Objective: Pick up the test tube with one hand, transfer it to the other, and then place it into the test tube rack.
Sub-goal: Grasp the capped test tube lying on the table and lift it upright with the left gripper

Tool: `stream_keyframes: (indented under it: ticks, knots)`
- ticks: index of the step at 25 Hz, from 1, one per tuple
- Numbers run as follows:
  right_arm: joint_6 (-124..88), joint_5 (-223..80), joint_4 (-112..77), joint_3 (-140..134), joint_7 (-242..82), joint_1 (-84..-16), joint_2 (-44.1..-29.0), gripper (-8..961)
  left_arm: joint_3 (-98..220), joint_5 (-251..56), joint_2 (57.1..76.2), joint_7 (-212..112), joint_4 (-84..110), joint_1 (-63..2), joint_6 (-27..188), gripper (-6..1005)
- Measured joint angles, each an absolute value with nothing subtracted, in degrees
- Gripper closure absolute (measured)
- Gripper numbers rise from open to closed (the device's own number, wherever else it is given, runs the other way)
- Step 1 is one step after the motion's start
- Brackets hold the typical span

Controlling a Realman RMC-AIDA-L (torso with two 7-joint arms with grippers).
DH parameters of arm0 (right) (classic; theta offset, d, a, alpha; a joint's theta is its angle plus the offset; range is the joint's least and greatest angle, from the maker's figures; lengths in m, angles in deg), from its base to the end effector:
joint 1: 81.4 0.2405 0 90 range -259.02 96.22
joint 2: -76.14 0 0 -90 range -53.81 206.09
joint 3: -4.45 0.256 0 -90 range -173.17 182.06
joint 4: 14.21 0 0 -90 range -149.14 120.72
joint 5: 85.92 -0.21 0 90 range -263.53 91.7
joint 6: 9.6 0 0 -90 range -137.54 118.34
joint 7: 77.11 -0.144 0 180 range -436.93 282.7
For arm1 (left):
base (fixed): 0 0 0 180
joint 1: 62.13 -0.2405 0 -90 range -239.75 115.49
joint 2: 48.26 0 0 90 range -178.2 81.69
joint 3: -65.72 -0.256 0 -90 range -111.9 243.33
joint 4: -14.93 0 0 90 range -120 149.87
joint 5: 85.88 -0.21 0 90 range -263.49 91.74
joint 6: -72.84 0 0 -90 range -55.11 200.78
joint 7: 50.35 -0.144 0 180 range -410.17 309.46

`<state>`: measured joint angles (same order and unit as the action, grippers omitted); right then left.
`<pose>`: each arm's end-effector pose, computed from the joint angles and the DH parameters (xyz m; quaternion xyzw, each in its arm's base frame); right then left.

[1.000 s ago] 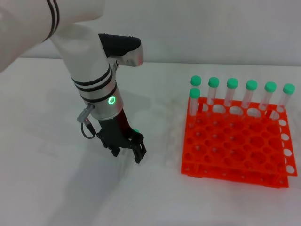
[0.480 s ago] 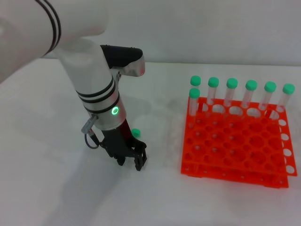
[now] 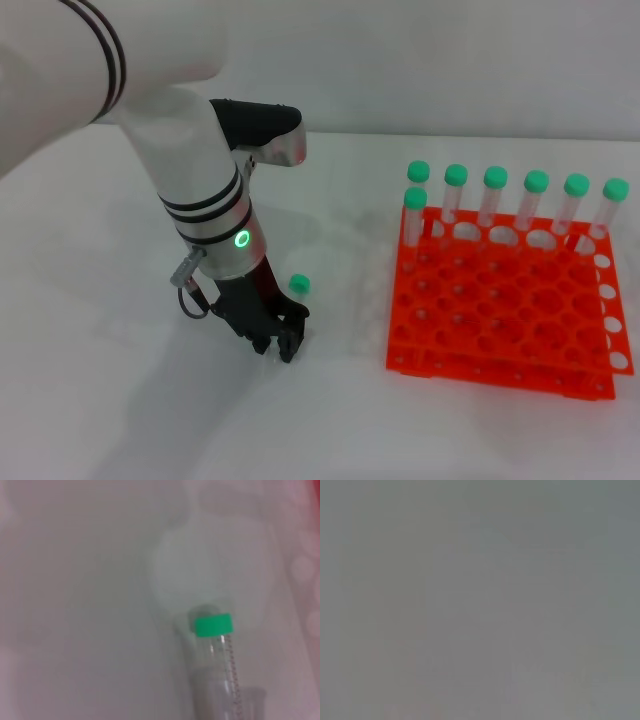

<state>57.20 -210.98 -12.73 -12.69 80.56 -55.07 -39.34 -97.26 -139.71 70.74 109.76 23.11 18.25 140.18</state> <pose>0.3826 0.3276 0.0456 -0.5998 0.3236 0.3159 0.6601 -0.1615 0.4086 -0.0772 -0.7919 -0.5310 0.2576 0.1568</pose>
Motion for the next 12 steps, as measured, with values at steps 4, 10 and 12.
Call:
stream_keyframes:
  ticks: [4,10,12]
  knots:
    - [57.17,-210.98,-12.73,-12.69,80.56,-55.16,-39.34,80,-97.26,-139.59,70.89,109.67,22.64,18.60,140.23,710]
    - [57.07,-210.98,-12.79,-12.60,80.56,-55.22,-39.31,81,-97.22,-138.94,70.66,109.28,23.60,18.95,138.27,803]
    - [57.00,-210.98,-13.00,-12.46,80.56,-55.29,-39.29,81,-97.22,-137.62,70.49,108.55,26.07,18.87,136.24,803]
